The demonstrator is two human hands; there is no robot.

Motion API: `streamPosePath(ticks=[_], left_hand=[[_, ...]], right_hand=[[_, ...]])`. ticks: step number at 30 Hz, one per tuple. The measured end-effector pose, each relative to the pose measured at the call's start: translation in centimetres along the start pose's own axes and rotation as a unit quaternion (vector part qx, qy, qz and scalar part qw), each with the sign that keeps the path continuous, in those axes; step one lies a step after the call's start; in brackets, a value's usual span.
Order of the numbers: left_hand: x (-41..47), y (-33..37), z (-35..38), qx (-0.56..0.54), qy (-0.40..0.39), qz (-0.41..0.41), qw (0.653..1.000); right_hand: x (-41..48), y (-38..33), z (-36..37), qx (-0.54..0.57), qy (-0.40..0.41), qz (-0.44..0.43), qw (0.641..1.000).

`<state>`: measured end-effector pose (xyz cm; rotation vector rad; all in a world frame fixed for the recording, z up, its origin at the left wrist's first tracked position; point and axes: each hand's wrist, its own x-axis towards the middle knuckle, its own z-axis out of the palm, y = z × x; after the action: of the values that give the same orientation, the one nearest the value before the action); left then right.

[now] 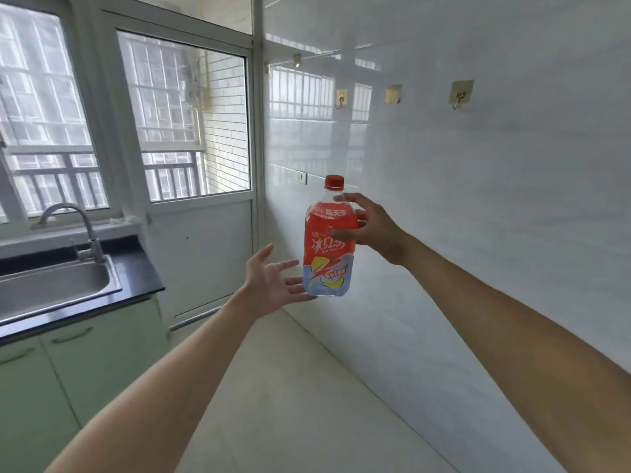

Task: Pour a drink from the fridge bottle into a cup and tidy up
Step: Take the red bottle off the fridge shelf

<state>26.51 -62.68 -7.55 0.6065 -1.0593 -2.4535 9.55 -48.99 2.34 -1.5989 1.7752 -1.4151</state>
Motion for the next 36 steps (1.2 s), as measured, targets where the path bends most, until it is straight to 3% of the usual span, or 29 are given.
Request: streamPosePath(ticks=[14, 23, 36], left_hand=[[3.1, 9.9, -11.4, -0.037, 0.154, 0.112, 0.981], [-0.5, 13.0, -18.2, -0.061, 0.236, 0.188, 0.952], [-18.2, 10.7, -26.3, -0.133, 0.438, 0.286, 0.842]], right_hand=[[18.6, 2.7, 10.3, 0.087, -0.155, -0.069, 0.982], [25.4, 2.2, 19.9, 0.142, -0.269, -0.101, 0.947], [22.2, -5.1, 39.9, 0.223, -0.48, -0.133, 0.838]])
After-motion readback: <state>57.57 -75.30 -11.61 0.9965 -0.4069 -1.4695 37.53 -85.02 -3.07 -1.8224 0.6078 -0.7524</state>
